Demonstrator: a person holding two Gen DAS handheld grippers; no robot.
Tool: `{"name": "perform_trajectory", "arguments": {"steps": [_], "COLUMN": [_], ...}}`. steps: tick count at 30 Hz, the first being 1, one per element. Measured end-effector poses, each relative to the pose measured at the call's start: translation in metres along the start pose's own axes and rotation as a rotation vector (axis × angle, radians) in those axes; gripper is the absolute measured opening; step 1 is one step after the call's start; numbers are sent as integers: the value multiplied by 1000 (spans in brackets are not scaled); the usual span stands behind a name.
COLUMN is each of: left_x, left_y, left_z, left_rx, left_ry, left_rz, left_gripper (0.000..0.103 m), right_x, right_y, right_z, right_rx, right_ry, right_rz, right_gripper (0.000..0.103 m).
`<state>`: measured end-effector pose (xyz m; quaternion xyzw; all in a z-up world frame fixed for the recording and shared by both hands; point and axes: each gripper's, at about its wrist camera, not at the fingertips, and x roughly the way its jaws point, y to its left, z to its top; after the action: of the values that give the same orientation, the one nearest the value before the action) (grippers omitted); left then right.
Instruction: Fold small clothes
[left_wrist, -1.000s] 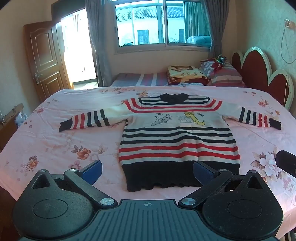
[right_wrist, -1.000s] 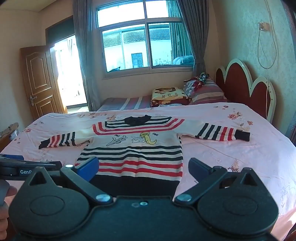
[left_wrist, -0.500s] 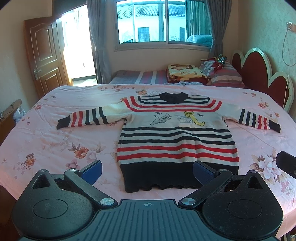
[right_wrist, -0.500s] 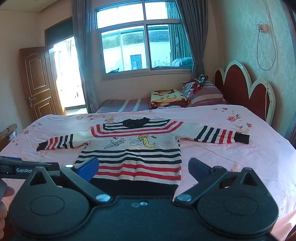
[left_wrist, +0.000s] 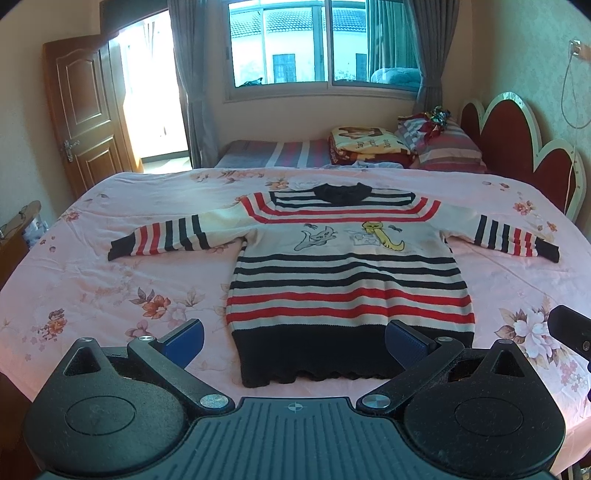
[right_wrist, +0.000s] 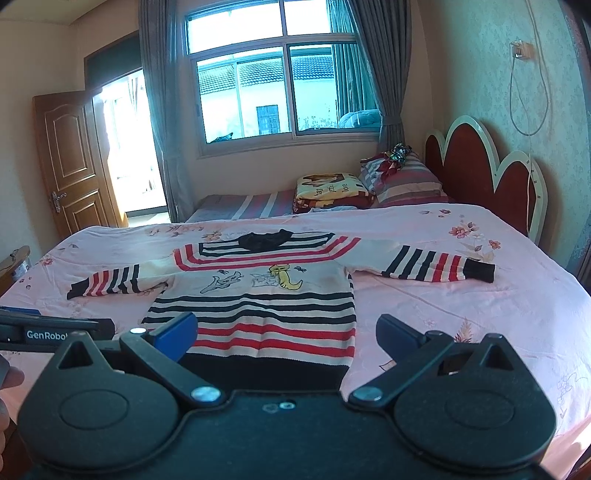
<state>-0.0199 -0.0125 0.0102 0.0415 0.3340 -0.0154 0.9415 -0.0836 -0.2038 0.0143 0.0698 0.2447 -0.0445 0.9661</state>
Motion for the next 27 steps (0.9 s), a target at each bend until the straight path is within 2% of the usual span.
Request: {"name": "perform_trajectory", "arguments": {"steps": [27], "left_x": [9], "left_y": [-12], "left_z": [7], "left_rx": [5], "left_ry": [13], "left_rz": [8], "left_gripper": [103], "right_x": [13], "right_y": [-2], "right_z": [0], "right_rx": [-1], "right_ry": [15], "right_rz": [-5], "right_gripper": [102]}}
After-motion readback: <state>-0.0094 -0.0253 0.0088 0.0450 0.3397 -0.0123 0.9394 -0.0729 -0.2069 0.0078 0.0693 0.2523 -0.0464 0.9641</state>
